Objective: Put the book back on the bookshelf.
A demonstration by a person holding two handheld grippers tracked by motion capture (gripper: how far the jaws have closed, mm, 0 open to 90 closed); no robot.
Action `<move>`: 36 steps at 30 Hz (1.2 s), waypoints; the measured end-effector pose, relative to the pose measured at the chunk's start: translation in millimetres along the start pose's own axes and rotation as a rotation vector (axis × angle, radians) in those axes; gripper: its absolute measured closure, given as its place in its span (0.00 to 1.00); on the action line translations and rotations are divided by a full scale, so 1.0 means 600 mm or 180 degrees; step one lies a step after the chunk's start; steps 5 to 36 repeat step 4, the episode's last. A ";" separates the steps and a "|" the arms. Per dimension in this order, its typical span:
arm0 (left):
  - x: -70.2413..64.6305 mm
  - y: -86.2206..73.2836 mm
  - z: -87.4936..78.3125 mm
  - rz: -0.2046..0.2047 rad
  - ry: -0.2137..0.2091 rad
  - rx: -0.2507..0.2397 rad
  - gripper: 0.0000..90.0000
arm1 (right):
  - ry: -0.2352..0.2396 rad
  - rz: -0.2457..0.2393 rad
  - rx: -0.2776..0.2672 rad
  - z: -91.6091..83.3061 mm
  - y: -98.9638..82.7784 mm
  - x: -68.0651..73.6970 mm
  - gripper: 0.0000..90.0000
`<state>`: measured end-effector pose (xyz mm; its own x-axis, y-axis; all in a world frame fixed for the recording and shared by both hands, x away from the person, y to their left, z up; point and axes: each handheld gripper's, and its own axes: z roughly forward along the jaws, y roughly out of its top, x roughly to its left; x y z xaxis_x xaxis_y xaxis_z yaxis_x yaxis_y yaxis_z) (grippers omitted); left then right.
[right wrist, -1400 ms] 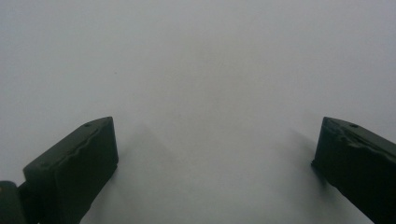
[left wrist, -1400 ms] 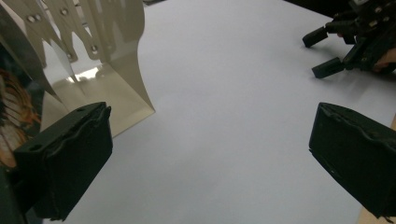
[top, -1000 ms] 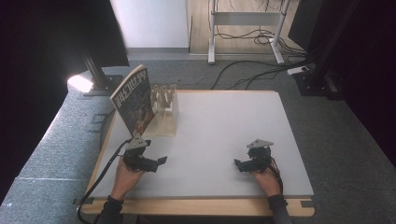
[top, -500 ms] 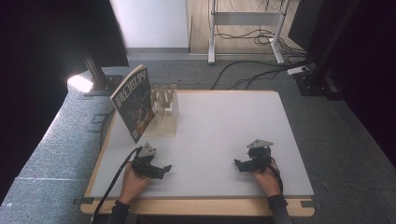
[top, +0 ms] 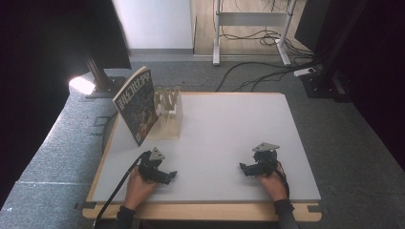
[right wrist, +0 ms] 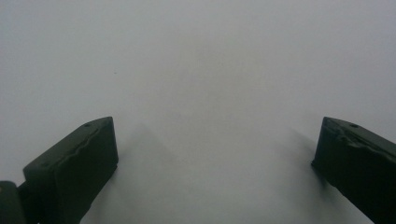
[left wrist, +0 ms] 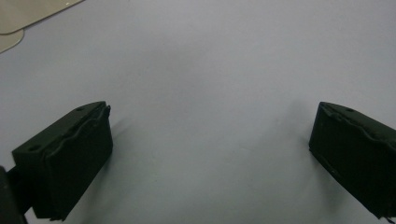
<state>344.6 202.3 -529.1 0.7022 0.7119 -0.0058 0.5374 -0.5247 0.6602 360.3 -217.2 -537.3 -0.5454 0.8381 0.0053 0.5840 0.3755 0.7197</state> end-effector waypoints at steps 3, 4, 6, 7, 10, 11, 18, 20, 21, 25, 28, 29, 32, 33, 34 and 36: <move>0.000 0.000 0.000 -0.0007 0.0001 0.0004 0.00 | -0.0001 0.0000 -0.0002 0.000 -0.001 0.000 0.00; 0.000 0.000 0.000 -0.0007 0.0000 0.0004 0.00 | 0.0001 -0.0002 -0.0001 0.000 0.000 0.000 0.00; 0.000 0.000 0.000 -0.0007 0.0000 0.0004 0.00 | 0.0001 -0.0002 -0.0001 0.000 0.000 0.000 0.00; 0.000 0.000 0.000 -0.0007 0.0000 0.0004 0.00 | 0.0001 -0.0002 -0.0001 0.000 0.000 0.000 0.00; 0.000 0.000 0.000 -0.0007 0.0000 0.0004 0.00 | 0.0001 -0.0002 -0.0001 0.000 0.000 0.000 0.00; 0.000 0.000 0.000 -0.0007 0.0000 0.0004 0.00 | 0.0001 -0.0002 -0.0001 0.000 0.000 0.000 0.00; 0.000 0.000 0.000 -0.0007 0.0000 0.0004 0.00 | 0.0001 -0.0002 -0.0001 0.000 0.000 0.000 0.00; 0.000 0.000 0.000 -0.0007 0.0000 0.0004 0.00 | 0.0001 -0.0002 -0.0001 0.000 0.000 0.000 0.00; 0.000 0.000 0.000 -0.0007 0.0000 0.0004 0.00 | 0.0001 -0.0002 -0.0001 0.000 0.000 0.000 0.00; 0.000 0.000 0.000 -0.0007 0.0000 0.0004 0.00 | 0.0001 -0.0002 -0.0001 0.000 0.000 0.000 0.00; 0.000 0.000 0.000 -0.0007 0.0000 0.0004 0.00 | 0.0001 -0.0002 -0.0001 0.000 0.000 0.000 0.00; 0.000 0.000 0.000 -0.0007 0.0000 0.0004 0.00 | 0.0001 -0.0002 -0.0001 0.000 0.000 0.000 0.00; 0.000 0.000 0.000 -0.0007 0.0000 0.0004 0.00 | 0.0001 -0.0002 -0.0001 0.000 0.000 0.000 0.00; 0.000 0.000 0.000 -0.0007 0.0000 0.0004 0.00 | 0.0001 -0.0002 -0.0001 0.000 0.000 0.000 0.00; 0.000 0.000 0.000 -0.0007 0.0000 0.0004 0.00 | 0.0001 -0.0002 -0.0001 0.000 0.000 0.000 0.00; 0.000 0.000 0.000 -0.0007 0.0000 0.0004 0.00 | 0.0001 -0.0002 -0.0001 0.000 0.000 0.000 0.00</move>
